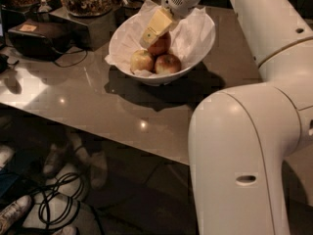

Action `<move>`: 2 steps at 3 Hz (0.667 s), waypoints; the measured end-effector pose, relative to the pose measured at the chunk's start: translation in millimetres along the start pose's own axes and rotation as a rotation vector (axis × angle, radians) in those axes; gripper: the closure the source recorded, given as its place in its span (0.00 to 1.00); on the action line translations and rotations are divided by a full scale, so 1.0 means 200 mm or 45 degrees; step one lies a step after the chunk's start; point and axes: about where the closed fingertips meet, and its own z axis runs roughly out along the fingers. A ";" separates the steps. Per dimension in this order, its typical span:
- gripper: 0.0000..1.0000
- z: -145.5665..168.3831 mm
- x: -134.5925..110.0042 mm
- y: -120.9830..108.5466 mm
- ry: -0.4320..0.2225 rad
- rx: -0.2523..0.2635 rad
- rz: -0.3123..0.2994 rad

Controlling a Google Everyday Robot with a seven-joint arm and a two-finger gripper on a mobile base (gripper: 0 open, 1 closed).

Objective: Pick apple from white bowl

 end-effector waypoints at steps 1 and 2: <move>0.10 0.02 0.02 -0.02 0.002 -0.008 0.008; 0.29 0.02 0.02 -0.02 0.002 -0.008 0.008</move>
Offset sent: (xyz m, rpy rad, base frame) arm 0.0020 -0.0025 -0.0058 0.0022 0.0074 -0.0021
